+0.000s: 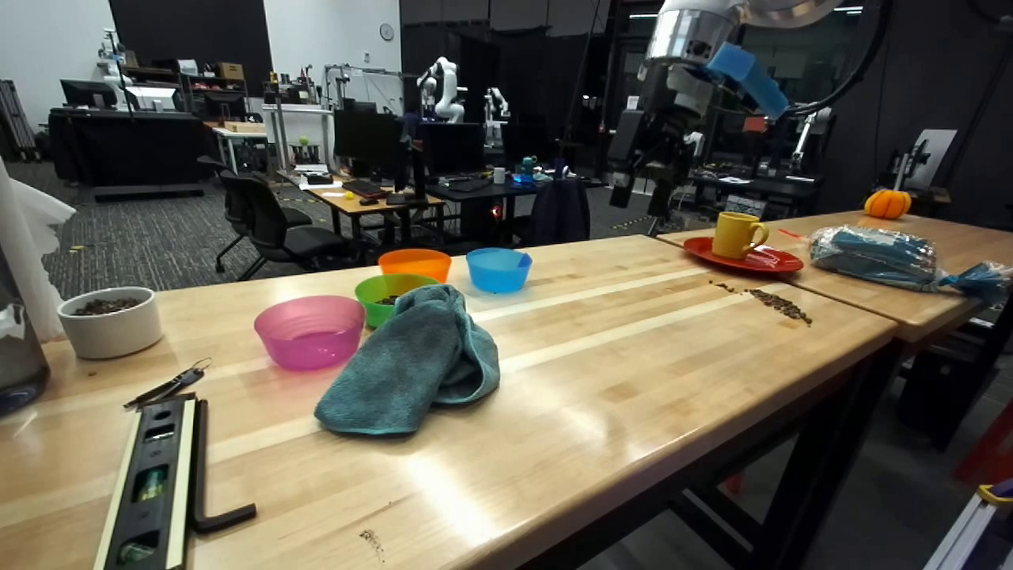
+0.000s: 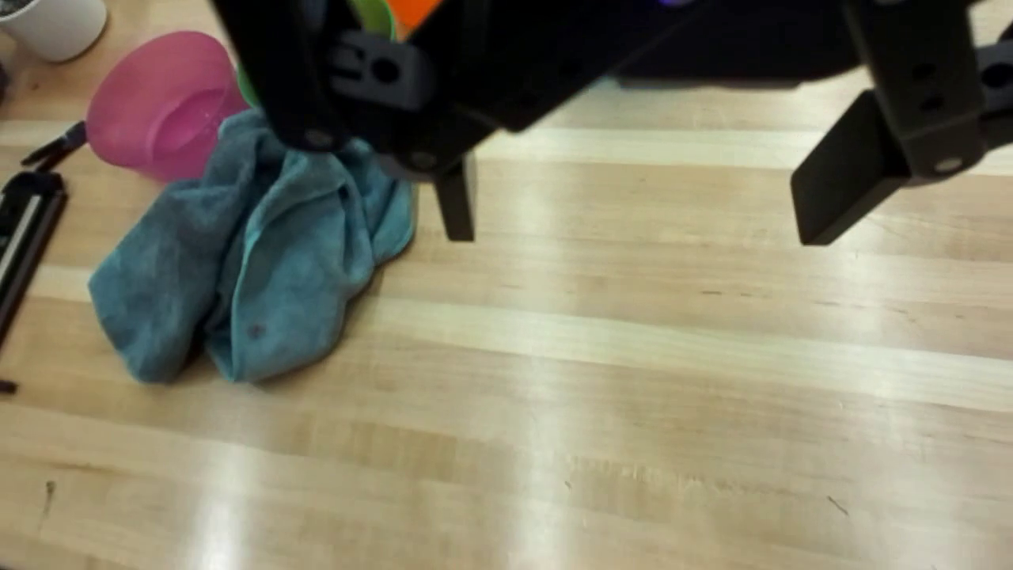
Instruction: Remove the blue bowl from the orange bowl.
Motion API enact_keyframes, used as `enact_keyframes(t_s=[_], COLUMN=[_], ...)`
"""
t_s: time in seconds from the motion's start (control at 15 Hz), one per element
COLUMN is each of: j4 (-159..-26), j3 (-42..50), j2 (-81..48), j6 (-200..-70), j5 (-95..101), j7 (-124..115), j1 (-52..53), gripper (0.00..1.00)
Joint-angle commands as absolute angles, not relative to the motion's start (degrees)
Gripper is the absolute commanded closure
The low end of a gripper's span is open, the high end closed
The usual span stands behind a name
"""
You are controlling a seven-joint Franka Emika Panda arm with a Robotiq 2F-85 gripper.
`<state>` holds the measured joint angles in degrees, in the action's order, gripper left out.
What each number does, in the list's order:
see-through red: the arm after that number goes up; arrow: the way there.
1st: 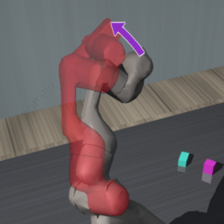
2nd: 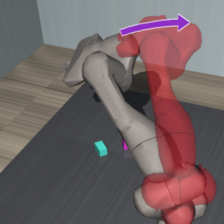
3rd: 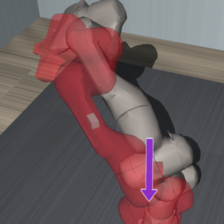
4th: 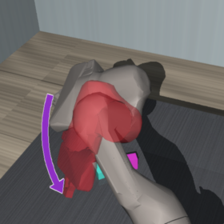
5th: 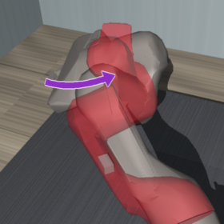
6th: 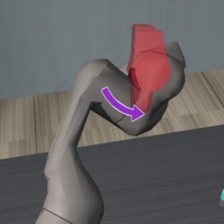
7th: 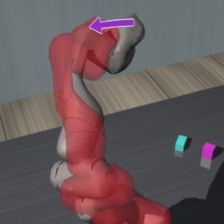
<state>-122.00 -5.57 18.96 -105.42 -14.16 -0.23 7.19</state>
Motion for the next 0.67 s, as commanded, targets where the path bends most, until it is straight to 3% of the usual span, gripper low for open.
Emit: enact_keyframes(t_s=[0.0,0.6], j4=[-128.30,-136.16], j3=[-4.87,-4.38], j2=[26.04,36.38], j6=[-104.36,-101.68], j5=[-14.81,-15.72], j7=[2.21,3.53], j1=[7.41,7.96], gripper=[0.00,0.00])
